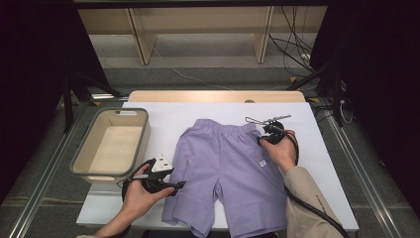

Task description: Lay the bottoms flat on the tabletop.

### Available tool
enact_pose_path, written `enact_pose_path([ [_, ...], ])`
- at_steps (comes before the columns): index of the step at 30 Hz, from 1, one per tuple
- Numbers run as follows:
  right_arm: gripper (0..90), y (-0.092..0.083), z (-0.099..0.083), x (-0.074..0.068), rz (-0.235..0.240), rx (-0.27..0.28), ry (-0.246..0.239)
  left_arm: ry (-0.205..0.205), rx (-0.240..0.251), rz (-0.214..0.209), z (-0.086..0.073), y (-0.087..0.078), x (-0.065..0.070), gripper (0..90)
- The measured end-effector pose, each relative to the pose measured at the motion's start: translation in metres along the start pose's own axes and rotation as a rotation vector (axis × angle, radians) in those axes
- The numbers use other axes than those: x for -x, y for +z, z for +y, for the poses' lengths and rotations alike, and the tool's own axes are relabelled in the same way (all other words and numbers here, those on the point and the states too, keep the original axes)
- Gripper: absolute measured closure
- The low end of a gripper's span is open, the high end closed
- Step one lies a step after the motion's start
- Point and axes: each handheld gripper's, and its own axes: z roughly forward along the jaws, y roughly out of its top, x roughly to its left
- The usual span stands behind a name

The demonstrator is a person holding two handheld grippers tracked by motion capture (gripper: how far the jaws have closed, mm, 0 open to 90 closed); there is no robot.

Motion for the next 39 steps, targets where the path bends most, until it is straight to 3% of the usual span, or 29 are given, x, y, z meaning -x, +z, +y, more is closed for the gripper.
enact_pose_path([
  [2,89.0,0.0,0.0,0.0,0.005,0.002,-0.009,0.001,0.0,-0.001,0.0,0.0,0.0,33.1],
  [9,89.7,-0.01,0.013,0.005,-0.044,0.049,-0.03,-0.001,0.003,0.0,0.0,0.0,0.0,33.1],
  [18,88.6,-0.021,0.029,0.018,-0.136,0.089,-0.059,0.001,0.002,-0.002,0.0,0.0,0.0,33.1],
  [22,70.4,-0.018,0.026,0.024,-0.147,0.066,-0.042,0.003,-0.003,-0.008,-0.001,0.001,0.001,33.1],
  [25,61.8,-0.024,0.021,0.027,-0.162,0.059,-0.033,-0.003,-0.009,-0.009,-0.002,0.0,0.0,33.6],
  [30,56.8,-0.051,-0.004,0.033,-0.12,0.027,0.002,-0.007,-0.031,-0.008,-0.006,-0.001,-0.002,35.7],
  [34,57.6,-0.07,-0.038,0.039,-0.056,-0.036,0.05,-0.011,-0.042,-0.01,-0.008,-0.003,-0.003,37.3],
  [39,59.4,-0.096,-0.084,0.026,0.021,-0.106,0.075,-0.023,-0.041,-0.038,-0.014,-0.009,-0.002,39.2],
])
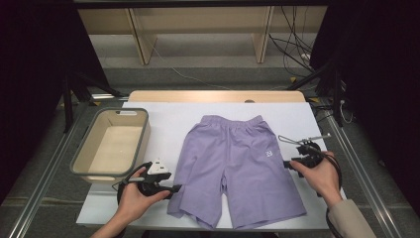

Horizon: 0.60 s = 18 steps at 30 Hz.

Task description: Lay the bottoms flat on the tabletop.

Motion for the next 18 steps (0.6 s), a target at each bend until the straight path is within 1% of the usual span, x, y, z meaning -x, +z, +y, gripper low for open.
enact_pose_path([
  [2,60.8,-0.007,-0.017,-0.006,0.004,-0.028,-0.018,0.005,-0.003,0.004,-0.002,-0.001,0.001,39.8],
  [5,62.9,-0.017,-0.037,-0.018,0.001,-0.06,-0.026,0.008,-0.005,0.004,-0.004,-0.003,0.002,40.7],
  [6,63.5,-0.019,-0.041,-0.02,-0.001,-0.07,-0.027,0.009,0.001,0.005,-0.004,-0.004,0.002,41.0],
  [8,66.3,-0.023,-0.051,-0.026,-0.015,-0.108,-0.053,0.015,0.002,0.006,-0.004,-0.006,0.003,41.8],
  [9,68.0,-0.023,-0.055,-0.028,-0.022,-0.131,-0.058,0.018,0.002,0.008,-0.004,-0.006,0.003,41.9],
  [11,75.3,-0.024,-0.061,-0.032,-0.057,-0.11,-0.079,0.018,0.003,0.008,-0.005,-0.009,0.004,42.5],
  [12,80.4,-0.025,-0.062,-0.033,-0.072,-0.121,-0.08,0.018,0.005,0.009,-0.005,-0.009,0.004,42.9],
  [13,86.1,-0.026,-0.062,-0.034,-0.072,-0.129,-0.08,0.021,0.002,0.009,-0.005,-0.009,0.004,43.3],
  [14,89.4,-0.026,-0.062,-0.034,-0.062,-0.137,-0.08,0.017,0.001,0.009,-0.006,-0.009,0.004,43.6],
  [17,90.0,-0.027,-0.062,-0.033,-0.056,-0.136,-0.088,0.021,-0.018,0.004,-0.007,-0.008,0.005,44.4],
  [18,90.0,-0.028,-0.061,-0.032,-0.067,-0.134,-0.094,0.021,-0.024,0.001,-0.007,-0.008,0.005,44.6],
])
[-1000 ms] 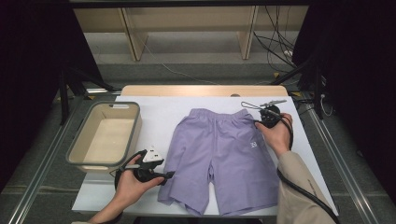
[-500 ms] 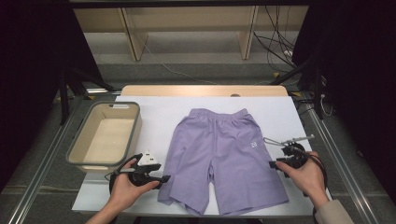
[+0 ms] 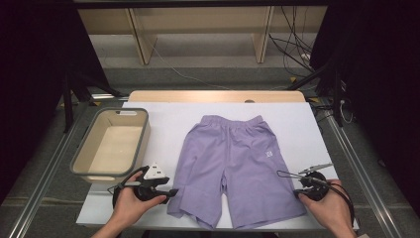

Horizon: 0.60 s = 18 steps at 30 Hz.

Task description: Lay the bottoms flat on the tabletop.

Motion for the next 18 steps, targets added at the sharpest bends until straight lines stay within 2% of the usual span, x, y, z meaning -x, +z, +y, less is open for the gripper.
enact_pose_path([
  [3,90.0,-0.004,0.001,0.006,-0.028,0.025,0.018,0.0,-0.009,-0.004,-0.001,0.0,-0.001,45.2],
  [6,90.0,-0.005,0.0,0.011,-0.067,0.02,0.01,-0.002,-0.021,-0.008,-0.002,-0.002,0.0,45.8],
  [8,88.7,-0.004,0.0,0.009,-0.08,0.016,-0.014,0.003,-0.029,-0.012,-0.003,-0.003,0.001,46.4],
  [10,80.8,-0.006,0.002,0.004,-0.103,0.058,-0.039,0.014,-0.032,-0.019,-0.004,-0.005,0.003,47.9],
  [11,78.6,-0.009,0.005,-0.003,-0.1,0.083,-0.055,0.016,-0.033,-0.024,-0.004,-0.006,0.004,49.5],
  [15,75.2,-0.016,0.015,-0.033,-0.012,0.172,-0.117,0.054,-0.045,-0.045,-0.007,-0.01,0.01,56.0],
  [16,73.7,-0.014,0.018,-0.046,0.037,0.194,-0.141,0.063,-0.049,-0.052,-0.008,-0.011,0.012,57.4],
  [18,70.8,-0.007,0.022,-0.068,0.113,0.202,-0.193,0.083,-0.063,-0.071,-0.01,-0.012,0.016,58.3],
])
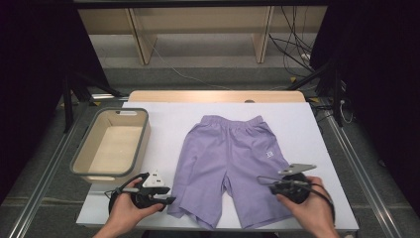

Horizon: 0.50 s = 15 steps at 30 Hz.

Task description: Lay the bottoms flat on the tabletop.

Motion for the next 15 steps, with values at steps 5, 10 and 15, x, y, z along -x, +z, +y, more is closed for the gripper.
enact_pose_path([
  [5,68.4,0.023,0.012,-0.035,0.11,0.011,-0.101,0.049,-0.014,-0.037,-0.004,0.0,0.01,59.7],
  [10,67.5,0.036,0.019,-0.058,0.176,0.009,-0.146,0.12,-0.04,-0.076,-0.004,0.003,0.018,63.3],
  [15,66.9,0.046,0.024,-0.07,0.203,-0.003,-0.176,0.134,-0.056,-0.071,-0.004,0.006,0.018,63.7],
])
